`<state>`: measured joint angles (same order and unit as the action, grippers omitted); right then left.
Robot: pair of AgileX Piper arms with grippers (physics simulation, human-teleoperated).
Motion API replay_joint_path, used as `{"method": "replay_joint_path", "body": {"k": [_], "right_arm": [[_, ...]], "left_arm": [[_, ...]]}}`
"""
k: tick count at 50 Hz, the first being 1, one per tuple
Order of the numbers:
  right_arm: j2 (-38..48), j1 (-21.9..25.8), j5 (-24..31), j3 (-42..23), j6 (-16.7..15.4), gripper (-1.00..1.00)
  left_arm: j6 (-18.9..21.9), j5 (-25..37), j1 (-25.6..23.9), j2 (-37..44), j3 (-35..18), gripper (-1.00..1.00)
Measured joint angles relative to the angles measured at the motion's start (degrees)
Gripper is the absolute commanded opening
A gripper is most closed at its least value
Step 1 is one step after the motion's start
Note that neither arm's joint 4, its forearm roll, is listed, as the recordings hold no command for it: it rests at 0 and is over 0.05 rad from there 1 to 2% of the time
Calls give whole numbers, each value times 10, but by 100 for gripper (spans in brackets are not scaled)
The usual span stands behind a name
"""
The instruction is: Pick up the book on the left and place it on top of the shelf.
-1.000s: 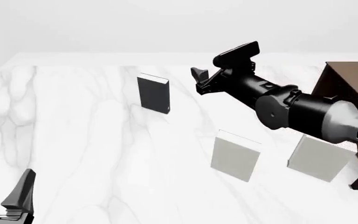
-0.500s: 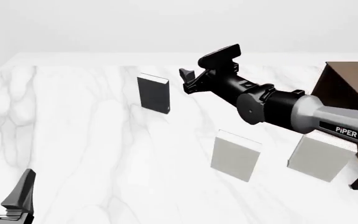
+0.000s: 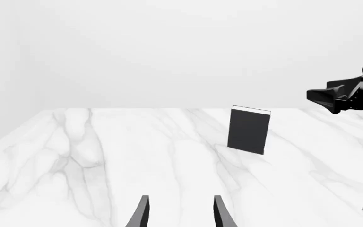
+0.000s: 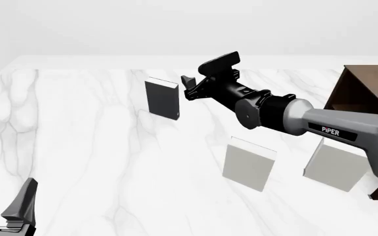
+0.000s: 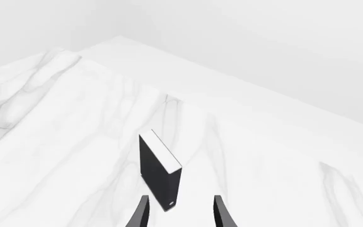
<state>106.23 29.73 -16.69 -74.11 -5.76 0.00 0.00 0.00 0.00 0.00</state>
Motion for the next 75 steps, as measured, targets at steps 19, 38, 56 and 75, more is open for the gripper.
{"method": "replay_joint_path", "body": {"k": [19,38,56,75], "right_arm": [[66,3,-5,-54,6,100],[123,4,-5,-105,13,100],[172,8,-1,-150,18,100],[220,8,6,-195,23,100]], "left_arm": [[0,0,0,0,0,100],[0,0,0,0,0,100],[0,0,0,0,0,100],[0,0,0,0,0,100]]}}
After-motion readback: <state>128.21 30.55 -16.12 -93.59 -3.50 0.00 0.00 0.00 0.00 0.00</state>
